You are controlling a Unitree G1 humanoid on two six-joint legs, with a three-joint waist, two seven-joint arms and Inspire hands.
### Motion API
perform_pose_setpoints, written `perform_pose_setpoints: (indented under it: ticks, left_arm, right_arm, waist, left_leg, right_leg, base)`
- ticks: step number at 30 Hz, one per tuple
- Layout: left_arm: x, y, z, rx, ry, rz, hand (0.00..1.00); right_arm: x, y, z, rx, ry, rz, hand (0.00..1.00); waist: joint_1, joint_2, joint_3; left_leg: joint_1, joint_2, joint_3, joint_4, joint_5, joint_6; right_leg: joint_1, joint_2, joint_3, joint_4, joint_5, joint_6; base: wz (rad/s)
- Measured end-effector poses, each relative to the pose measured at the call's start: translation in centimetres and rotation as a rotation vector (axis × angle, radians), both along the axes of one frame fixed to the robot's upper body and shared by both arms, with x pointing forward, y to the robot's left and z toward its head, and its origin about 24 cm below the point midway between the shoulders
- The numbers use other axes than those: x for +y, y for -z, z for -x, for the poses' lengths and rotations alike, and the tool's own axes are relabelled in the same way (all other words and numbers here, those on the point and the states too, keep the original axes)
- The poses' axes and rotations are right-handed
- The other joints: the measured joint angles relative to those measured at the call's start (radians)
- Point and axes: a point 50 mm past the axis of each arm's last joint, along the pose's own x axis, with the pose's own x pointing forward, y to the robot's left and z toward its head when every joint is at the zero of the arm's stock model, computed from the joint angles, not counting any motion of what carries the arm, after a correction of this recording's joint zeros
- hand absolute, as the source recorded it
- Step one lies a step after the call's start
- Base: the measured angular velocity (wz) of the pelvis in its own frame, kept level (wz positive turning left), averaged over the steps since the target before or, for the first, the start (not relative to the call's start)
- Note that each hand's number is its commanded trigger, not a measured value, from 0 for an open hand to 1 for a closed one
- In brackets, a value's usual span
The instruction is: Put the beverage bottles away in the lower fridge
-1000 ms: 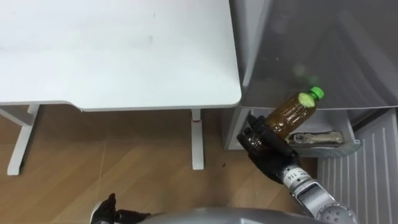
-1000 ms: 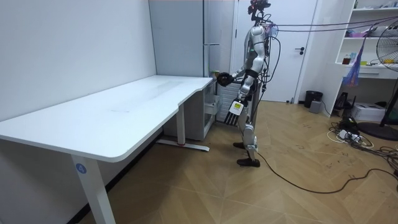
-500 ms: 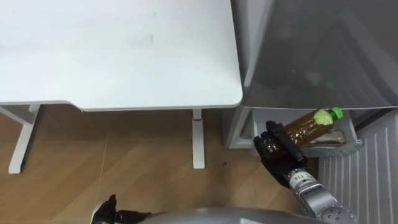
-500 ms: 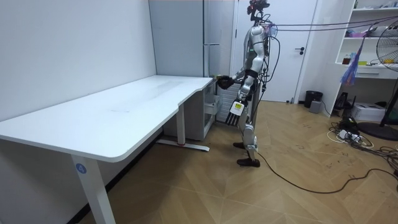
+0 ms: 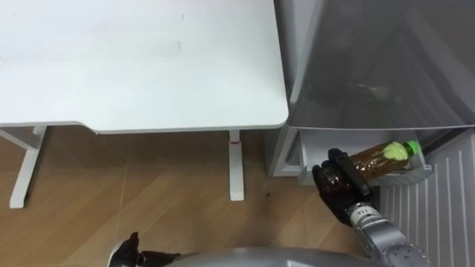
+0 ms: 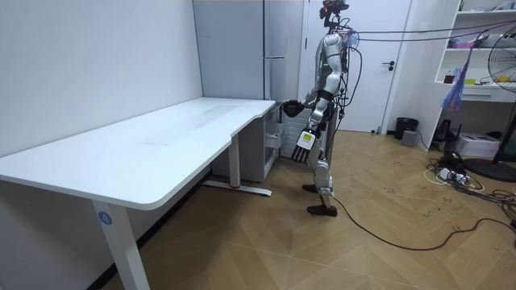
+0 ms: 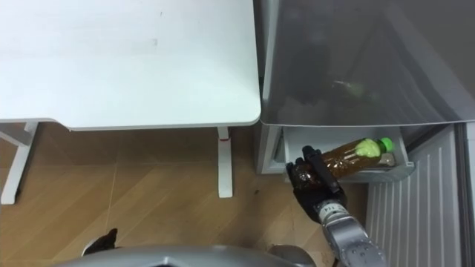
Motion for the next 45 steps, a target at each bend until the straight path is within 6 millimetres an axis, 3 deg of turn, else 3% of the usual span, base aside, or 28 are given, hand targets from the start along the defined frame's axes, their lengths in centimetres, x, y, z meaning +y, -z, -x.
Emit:
perform_pose_setpoints:
  ticks: [5,6,7,10,15,22,23,30,45]
  left_arm:
    - [0.1,0.0,0.3,0.012,0.000,0.007,0.00]
    - [0.2,0.0,0.3,0.015,0.002,0.013,0.00]
    - [0.2,0.0,0.4,0.021,0.003,0.017,0.00]
    - [0.2,0.1,0.7,0.042,0.010,0.019,0.00]
    - [0.3,0.1,0.9,0.072,0.052,0.023,0.00]
    - [0.3,0.1,1.3,0.104,0.066,0.017,0.00]
    - [0.3,0.1,1.3,0.105,0.067,0.016,0.00]
    - [0.1,0.0,-0.2,0.086,0.090,0.039,0.00]
    - [0.5,0.0,-0.6,0.131,0.169,0.005,0.00]
  right_arm:
    - [-0.9,-0.2,-0.6,-0.014,0.065,-0.008,1.00]
    - [-1.1,-0.1,-0.7,-0.011,0.087,-0.018,1.00]
    - [-1.4,0.1,-0.7,-0.005,0.105,-0.021,1.00]
    - [-1.9,0.4,-0.9,0.018,0.129,-0.014,1.00]
    - [-2.6,0.2,-1.6,0.009,0.165,-0.017,1.00]
    - [-3.1,-0.2,-3.7,-0.021,0.206,-0.035,1.00]
    - [-3.0,-0.2,-3.7,-0.034,0.202,-0.040,1.00]
    - [-4.0,-0.2,-5.5,0.010,0.251,-0.034,1.00]
    - [-4.4,-1.1,-7.7,0.059,0.280,-0.075,1.00]
  waist:
    - [-0.003,-0.001,-0.0005]
    - [-0.003,-0.003,-0.0017]
    - [-0.003,0.000,-0.0078]
    - [-0.003,-0.001,-0.0103]
    - [-0.006,0.001,-0.0107]
    - [-0.008,0.008,-0.0078]
    - [-0.010,0.007,-0.0031]
    - [-0.020,0.014,0.0085]
    - [-0.021,0.005,0.0106]
  left_leg:
    - [-0.004,-0.001,-0.007,0.004,0.000,0.000]
    - [-0.008,-0.001,-0.008,0.004,0.000,0.000]
    - [-0.013,-0.001,-0.009,0.005,0.000,0.000]
    - [-0.015,-0.001,-0.012,0.006,0.000,0.000]
    - [-0.029,-0.001,-0.037,0.006,0.000,0.000]
    - [-0.062,-0.002,-0.045,0.009,0.001,0.000]
    - [-0.067,-0.001,-0.049,0.010,0.001,-0.001]
    - [-0.121,-0.010,-0.060,0.025,0.008,0.002]
    - [-0.188,-0.026,-0.062,0.041,0.029,0.008]
  right_leg:
    - [0.001,-0.001,-0.004,-0.001,-0.003,0.000]
    - [0.001,-0.001,-0.005,-0.006,-0.003,0.000]
    - [0.001,0.000,-0.008,-0.013,-0.002,0.001]
    - [0.001,-0.001,-0.010,-0.013,-0.001,0.001]
    - [0.001,-0.001,-0.025,-0.021,-0.002,0.001]
    - [-0.023,-0.001,-0.028,-0.028,-0.001,0.000]
    - [-0.026,-0.002,-0.031,-0.026,0.000,-0.001]
    - [-0.074,-0.017,-0.054,-0.005,0.000,-0.001]
    - [-0.144,-0.038,-0.054,0.029,0.002,-0.002]
  base:
    - [0.03]
    - [0.06]
    - [0.06]
    - [0.03]
    - [0.12]
    - [0.05]
    - [0.06]
    - [0.08]
    - [0.02]
